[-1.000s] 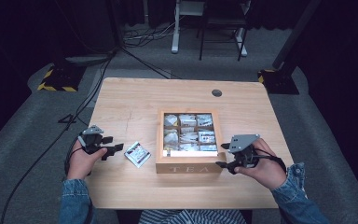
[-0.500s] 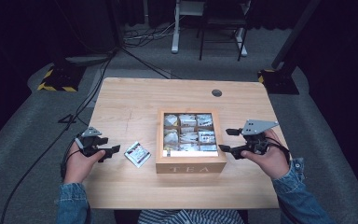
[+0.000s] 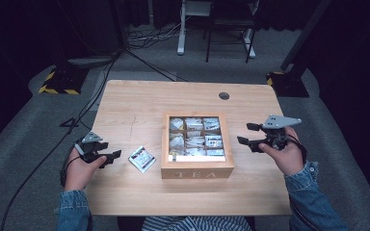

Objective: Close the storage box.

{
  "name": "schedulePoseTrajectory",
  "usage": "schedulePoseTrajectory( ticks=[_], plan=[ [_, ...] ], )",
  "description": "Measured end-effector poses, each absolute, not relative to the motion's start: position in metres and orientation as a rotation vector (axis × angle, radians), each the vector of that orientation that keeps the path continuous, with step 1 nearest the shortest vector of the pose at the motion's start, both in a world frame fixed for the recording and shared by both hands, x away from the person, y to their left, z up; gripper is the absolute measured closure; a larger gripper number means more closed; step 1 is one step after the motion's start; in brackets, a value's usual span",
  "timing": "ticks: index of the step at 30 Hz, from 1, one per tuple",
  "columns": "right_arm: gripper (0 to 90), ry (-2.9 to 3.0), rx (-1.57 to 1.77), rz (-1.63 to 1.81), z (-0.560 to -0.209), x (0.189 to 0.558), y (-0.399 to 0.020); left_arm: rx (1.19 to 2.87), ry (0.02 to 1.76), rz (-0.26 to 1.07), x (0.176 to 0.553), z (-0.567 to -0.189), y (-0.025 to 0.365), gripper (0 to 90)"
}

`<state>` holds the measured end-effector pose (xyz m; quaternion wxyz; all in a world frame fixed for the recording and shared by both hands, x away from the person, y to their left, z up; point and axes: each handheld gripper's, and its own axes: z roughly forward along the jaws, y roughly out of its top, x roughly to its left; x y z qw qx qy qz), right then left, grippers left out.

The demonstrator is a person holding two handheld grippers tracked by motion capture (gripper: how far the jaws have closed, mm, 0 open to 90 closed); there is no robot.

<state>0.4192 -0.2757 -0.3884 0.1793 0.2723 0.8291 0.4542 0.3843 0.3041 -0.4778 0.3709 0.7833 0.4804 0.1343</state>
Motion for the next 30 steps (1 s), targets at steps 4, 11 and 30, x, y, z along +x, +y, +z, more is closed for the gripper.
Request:
schedulePoseTrajectory(
  ticks=[4, 11, 30],
  plan=[
    [32.2, 2.308, 0.84, 1.264, -0.396, 0.428, -0.29, 1.997, 1.245, 0.372, 0.385, -0.478, 0.306, 27.8],
    [32.2, 2.275, 0.923, 1.223, -0.408, 0.441, -0.311, 1.999, 1.233, 0.442, 0.387, -0.48, 0.307, 25.7],
    [31.6, 2.269, 1.124, 1.164, -0.467, 0.471, -0.356, 2.007, 1.254, 0.474, 0.393, -0.489, 0.312, 25.6]
  ],
)
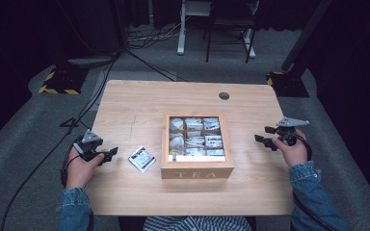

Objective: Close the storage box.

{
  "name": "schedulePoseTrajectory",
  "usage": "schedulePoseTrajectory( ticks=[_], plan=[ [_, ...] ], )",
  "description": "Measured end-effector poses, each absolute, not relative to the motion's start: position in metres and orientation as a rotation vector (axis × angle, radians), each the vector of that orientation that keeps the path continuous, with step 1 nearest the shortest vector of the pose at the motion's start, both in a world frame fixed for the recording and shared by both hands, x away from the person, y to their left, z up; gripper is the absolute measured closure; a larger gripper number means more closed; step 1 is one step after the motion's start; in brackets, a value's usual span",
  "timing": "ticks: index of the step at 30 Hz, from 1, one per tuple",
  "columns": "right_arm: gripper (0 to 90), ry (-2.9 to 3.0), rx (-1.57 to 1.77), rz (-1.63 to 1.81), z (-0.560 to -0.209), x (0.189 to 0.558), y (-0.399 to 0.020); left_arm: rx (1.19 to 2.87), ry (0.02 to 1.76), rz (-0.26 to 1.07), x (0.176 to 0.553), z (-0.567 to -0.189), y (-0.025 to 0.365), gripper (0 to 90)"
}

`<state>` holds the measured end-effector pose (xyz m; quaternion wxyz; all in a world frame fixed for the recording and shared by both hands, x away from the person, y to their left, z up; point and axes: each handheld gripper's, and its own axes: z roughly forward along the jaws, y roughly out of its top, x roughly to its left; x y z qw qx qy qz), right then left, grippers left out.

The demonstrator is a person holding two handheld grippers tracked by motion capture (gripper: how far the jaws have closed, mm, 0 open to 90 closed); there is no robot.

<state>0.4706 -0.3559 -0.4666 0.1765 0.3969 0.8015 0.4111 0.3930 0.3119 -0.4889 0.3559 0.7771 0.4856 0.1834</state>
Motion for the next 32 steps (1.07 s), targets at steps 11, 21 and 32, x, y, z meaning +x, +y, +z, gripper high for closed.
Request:
schedulePoseTrajectory(
  ticks=[11, 21, 32],
  plan=[
    [29.1, 2.295, 1.17, 1.089, -0.494, 0.476, -0.362, 2.01, 1.291, 0.461, 0.397, -0.499, 0.317, 25.7],
    [17.8, 2.32, 1.152, 1.033, -0.503, 0.474, -0.361, 2.016, 1.295, 0.443, 0.4, -0.503, 0.318, 23.9],
    [12.2, 2.344, 1.125, 1.015, -0.504, 0.475, -0.358, 2.071, 1.278, 0.473, 0.401, -0.504, 0.313, 14.5]
  ],
)
